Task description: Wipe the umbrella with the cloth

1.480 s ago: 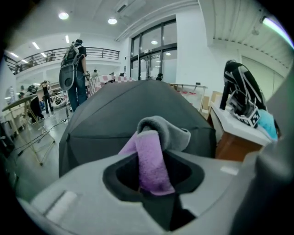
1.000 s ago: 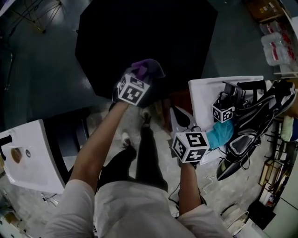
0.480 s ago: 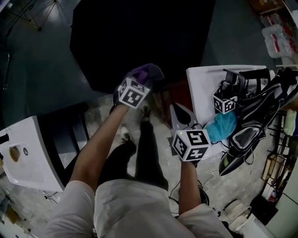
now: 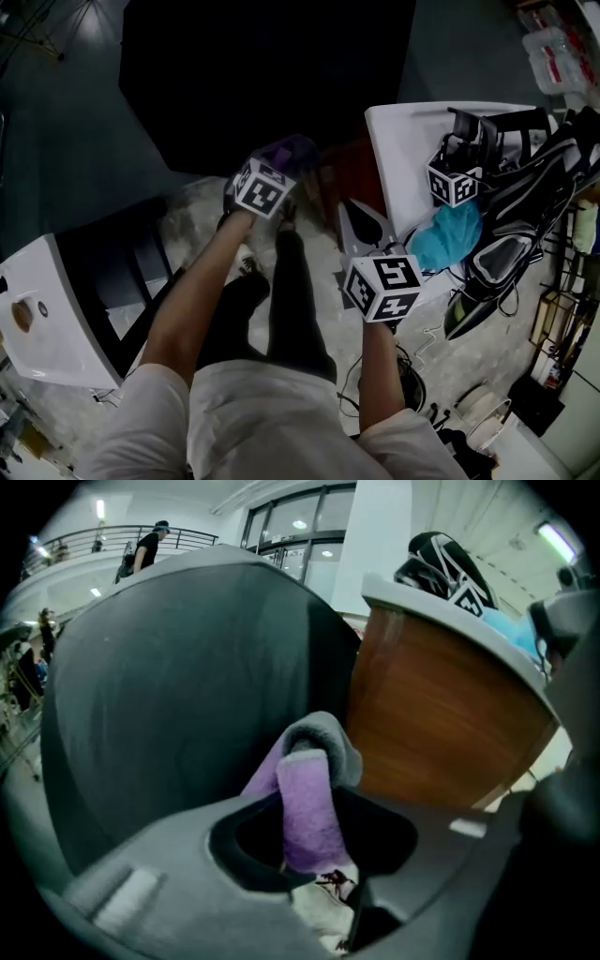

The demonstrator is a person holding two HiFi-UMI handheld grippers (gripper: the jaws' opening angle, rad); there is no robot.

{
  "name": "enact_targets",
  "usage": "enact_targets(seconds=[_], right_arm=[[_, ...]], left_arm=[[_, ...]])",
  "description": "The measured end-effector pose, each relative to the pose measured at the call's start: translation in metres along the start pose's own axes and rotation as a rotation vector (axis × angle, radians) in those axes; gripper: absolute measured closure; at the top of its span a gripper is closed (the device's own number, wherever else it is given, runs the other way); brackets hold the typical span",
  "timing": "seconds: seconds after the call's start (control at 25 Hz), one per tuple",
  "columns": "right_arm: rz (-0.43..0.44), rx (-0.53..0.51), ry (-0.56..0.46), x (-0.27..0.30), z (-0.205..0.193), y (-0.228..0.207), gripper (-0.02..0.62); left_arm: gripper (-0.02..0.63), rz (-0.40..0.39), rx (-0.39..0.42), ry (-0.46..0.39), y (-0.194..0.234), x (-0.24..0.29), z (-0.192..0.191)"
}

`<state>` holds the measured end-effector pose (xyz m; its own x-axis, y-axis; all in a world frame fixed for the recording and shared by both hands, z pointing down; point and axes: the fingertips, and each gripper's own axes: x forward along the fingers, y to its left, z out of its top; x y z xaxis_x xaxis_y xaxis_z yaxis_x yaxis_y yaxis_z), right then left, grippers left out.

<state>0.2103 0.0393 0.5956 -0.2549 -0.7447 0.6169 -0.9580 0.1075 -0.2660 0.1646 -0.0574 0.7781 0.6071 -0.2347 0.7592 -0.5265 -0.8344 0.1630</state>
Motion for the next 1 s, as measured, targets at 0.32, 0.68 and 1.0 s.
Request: enact_targets(seconds=[0.32,0.68,1.0], right_arm=[[-0.013,0.025,0.023,-0.008,-0.035,-0.003,0.590],[0.010,0.003,-0.017,-0.026,0.005,0.019,0.590],[0.044,-0.061,-0.091,-0.055,0.090,0.058,0.590]], left_arm=[[0.472,-0.039,-0.049,0.088,-0.019,0.015,-0.053],[0.472,-0.035,-0.082,0.058,-0.034,-0.052,-0.050],[0.471,-0.008,-0.178,-0.093,-0.031,-0.157,0.000]])
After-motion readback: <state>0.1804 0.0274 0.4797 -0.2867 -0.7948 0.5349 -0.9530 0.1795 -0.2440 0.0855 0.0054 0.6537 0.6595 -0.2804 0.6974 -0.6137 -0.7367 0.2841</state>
